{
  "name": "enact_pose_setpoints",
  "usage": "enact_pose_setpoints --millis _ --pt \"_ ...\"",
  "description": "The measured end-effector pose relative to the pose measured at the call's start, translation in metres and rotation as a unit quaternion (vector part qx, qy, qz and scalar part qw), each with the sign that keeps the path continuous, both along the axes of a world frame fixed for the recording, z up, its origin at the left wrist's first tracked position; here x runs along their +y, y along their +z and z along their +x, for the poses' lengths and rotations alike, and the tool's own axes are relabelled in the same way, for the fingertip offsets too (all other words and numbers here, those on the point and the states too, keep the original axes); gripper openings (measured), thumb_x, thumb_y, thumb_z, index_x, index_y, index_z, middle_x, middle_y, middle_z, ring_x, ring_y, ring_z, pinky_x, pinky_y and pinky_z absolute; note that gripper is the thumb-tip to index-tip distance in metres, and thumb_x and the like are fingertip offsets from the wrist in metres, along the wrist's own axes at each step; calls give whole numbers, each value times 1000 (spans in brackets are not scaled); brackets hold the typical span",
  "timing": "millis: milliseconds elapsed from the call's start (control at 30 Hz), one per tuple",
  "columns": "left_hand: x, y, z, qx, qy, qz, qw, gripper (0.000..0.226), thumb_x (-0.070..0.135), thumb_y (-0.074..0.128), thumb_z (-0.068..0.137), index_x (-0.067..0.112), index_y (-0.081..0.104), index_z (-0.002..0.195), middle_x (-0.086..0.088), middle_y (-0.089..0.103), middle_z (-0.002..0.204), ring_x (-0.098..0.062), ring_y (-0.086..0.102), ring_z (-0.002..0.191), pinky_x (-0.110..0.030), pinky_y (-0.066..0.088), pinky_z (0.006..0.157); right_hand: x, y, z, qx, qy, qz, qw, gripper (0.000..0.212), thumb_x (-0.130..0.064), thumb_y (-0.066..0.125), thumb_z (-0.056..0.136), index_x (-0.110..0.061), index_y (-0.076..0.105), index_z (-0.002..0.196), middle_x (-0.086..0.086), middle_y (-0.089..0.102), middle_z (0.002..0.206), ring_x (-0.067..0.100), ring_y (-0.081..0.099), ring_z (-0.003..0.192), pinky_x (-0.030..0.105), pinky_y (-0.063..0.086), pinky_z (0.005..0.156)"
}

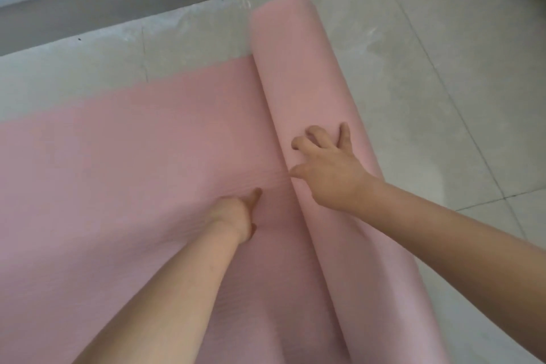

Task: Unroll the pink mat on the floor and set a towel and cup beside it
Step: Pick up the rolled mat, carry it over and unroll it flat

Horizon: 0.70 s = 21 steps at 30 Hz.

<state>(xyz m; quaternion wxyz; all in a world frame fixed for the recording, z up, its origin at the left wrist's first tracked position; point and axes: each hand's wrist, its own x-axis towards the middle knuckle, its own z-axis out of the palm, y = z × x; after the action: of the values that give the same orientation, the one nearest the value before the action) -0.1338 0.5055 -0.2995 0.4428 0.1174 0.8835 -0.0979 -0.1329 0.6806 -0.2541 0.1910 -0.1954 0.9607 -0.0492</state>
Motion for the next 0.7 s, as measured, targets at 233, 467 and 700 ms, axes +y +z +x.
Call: enact_pose_setpoints --millis 233,467,700 --pt "31 -1 -17 46 68 -18 996 43 22 34 98 25 39 141 -10 9 157 -27 12 145 -48 21 113 40 -2 -20 -31 88 -7 996 39 -11 35 82 -12 54 116 -1 46 138 20 3 145 66 -13 106" --pt "62 -5 -22 57 4 -13 998 52 23 47 94 3 38 141 -9 5 160 -25 17 145 -35 16 117 59 6 -23 -29 23 38 999 47 -45 43 87 -17 48 125 13 45 128 26 23 132 62 10 109" --pt "78 -2 -32 45 -19 -44 998 70 55 60 80 6 52 130 -14 42 143 -27 45 127 -36 37 103 56 7 -15 -8 -101 114 988 38 -17 55 80 -10 50 118 22 30 134 37 18 135 69 10 106"
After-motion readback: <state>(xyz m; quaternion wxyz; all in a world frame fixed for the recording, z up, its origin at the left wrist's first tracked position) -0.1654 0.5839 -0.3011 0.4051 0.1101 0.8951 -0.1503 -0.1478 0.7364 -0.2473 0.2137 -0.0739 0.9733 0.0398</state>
